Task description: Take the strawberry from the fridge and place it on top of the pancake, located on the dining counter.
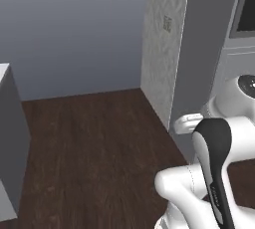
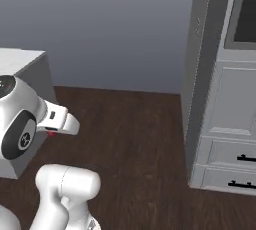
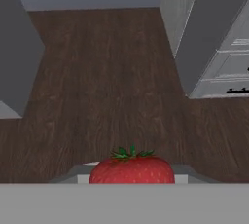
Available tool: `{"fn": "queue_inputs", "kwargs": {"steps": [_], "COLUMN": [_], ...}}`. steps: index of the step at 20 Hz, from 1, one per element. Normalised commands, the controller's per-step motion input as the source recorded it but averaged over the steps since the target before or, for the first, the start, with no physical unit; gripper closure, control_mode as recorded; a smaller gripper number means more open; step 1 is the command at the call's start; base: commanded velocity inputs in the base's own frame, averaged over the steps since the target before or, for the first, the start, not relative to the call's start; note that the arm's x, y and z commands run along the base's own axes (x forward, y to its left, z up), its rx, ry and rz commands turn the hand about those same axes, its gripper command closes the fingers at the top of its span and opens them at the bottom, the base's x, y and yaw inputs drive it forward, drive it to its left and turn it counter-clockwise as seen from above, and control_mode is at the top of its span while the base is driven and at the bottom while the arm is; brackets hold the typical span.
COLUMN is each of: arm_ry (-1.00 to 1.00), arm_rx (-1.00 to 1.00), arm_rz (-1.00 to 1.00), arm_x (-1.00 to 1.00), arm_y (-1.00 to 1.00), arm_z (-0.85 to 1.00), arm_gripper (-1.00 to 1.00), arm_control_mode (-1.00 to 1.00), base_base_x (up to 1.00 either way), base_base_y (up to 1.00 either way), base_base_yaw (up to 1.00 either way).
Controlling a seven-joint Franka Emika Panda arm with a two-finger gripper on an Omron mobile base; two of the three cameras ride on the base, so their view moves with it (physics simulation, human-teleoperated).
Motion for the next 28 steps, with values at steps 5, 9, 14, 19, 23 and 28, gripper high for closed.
{"fn": "queue_inputs", "kwargs": {"steps": [5, 9, 14, 19, 23, 28], "arm_ry": [0.0, 0.0, 0.0, 0.0, 0.0, 0.0], "arm_rx": [0.0, 0.0, 0.0, 0.0, 0.0, 0.0], "arm_rz": [0.0, 0.0, 0.0, 0.0, 0.0, 0.0], "arm_x": [0.0, 0.0, 0.0, 0.0, 0.0, 0.0], "arm_y": [0.0, 0.0, 0.0, 0.0, 0.0, 0.0], "arm_z": [0.0, 0.0, 0.0, 0.0, 0.0, 0.0], "arm_gripper": [1.0, 1.0, 1.0, 1.0, 1.0, 1.0], "arm_control_mode": [1.0, 1.0, 1.0, 1.0, 1.0, 1.0], "base_base_x": [1.0, 1.0, 1.0, 1.0, 1.0, 1.0], "base_base_y": [1.0, 1.0, 0.61, 0.37, 0.18, 0.07], "base_base_yaw": [0.05, 0.06, 0.0, 0.0, 0.0, 0.0]}}
